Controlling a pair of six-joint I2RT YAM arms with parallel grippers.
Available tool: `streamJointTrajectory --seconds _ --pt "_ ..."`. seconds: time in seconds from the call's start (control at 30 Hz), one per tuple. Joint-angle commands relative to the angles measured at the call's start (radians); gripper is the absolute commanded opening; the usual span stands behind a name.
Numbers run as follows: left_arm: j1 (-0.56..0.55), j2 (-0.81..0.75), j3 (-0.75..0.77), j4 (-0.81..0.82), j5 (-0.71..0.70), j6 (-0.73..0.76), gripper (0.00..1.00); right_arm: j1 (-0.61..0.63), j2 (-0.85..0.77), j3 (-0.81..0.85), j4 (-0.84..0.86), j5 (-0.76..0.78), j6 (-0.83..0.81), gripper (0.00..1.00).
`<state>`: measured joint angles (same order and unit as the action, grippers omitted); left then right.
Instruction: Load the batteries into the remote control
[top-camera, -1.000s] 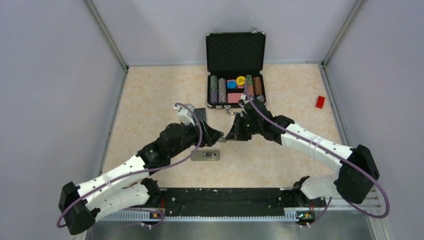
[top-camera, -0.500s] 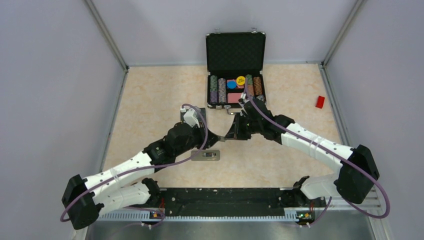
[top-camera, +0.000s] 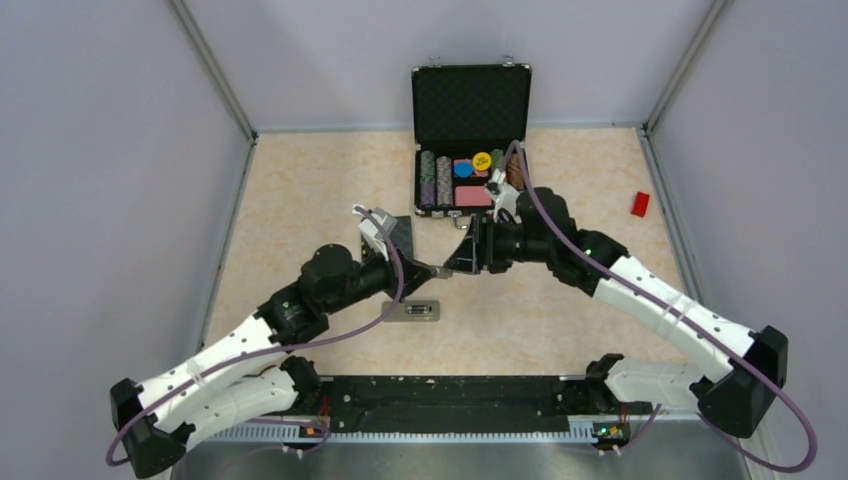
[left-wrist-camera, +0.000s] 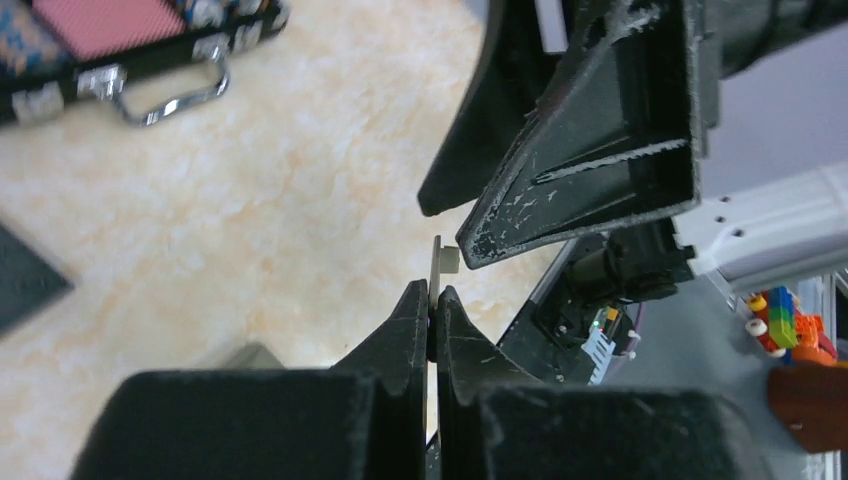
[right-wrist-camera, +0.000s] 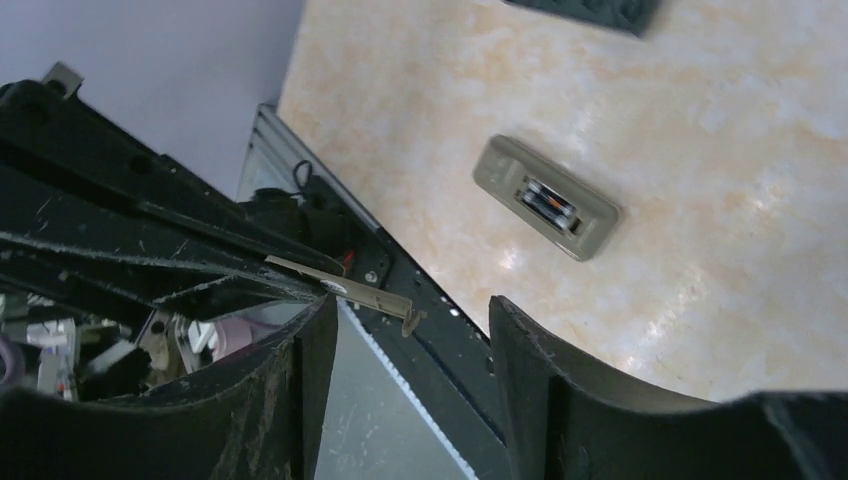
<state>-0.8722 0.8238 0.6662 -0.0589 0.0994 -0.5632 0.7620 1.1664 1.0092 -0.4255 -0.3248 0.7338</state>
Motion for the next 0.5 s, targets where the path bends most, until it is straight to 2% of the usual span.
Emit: streamJointTrajectory --seconds 0.0,0.17,0.27,0.37,0.47 --pt "-0.004 -0.081 0.148 -0.047 0.154 0.227 0.0 -0.013 -0.08 0.114 0.024 -0.195 -0.164 0.58" --pt "-0.004 -0.099 0.277 -0.148 0.24 0.379 0.0 -0.013 -0.102 0.199 0.083 -0.481 -0.237 0.59" --pt "-0.004 -0.091 0.324 -0.155 0.339 0.445 0.0 -0.012 -0.125 0.248 0.093 -0.557 -0.324 0.6" --pt "-0.004 -0.046 0.401 -0.219 0.345 0.456 0.0 -0.009 -0.119 0.322 0.093 -0.626 -0.382 0.6" --pt "-0.004 -0.024 0.429 -0.208 0.337 0.416 0.0 0.002 -0.102 0.364 0.061 -0.632 -0.45 0.6"
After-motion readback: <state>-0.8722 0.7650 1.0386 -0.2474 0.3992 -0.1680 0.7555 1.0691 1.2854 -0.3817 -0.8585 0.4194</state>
